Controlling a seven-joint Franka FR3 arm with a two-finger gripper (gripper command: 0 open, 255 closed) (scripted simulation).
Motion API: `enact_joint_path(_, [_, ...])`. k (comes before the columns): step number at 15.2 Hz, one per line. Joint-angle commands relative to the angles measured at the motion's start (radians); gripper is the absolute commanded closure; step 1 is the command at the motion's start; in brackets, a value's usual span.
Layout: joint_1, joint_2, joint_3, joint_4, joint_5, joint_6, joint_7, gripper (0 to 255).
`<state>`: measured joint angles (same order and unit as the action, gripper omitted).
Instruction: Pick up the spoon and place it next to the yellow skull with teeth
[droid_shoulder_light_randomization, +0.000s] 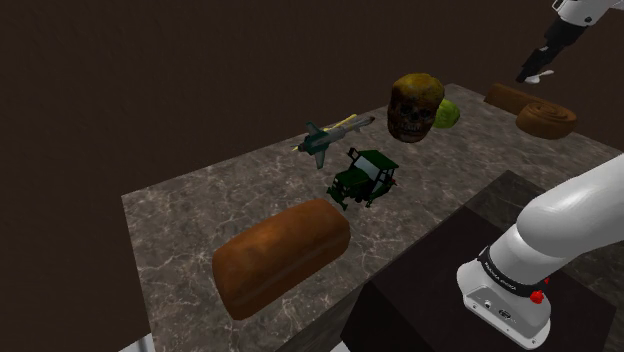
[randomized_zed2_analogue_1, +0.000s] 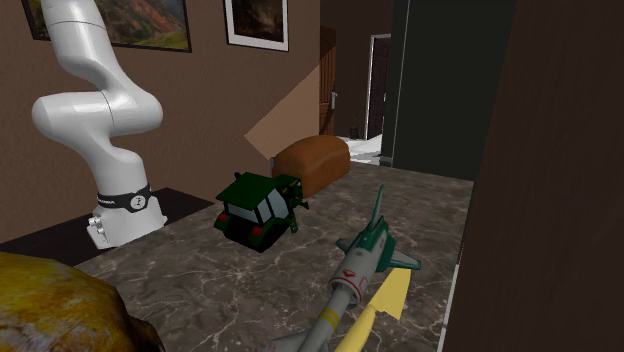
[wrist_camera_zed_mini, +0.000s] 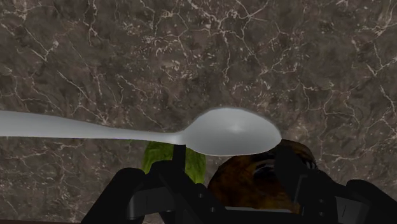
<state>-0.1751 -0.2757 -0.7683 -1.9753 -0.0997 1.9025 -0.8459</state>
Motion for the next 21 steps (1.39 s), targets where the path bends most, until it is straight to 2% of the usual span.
enact_joint_path(1, [-0.001, 0.003, -0.006, -0.021, 0.001, 0.024, -0.006, 255])
enact_joint_path(21, [0.007, 0.073, -0.063, -0.238, 0.043, 0.295, -0.059, 255])
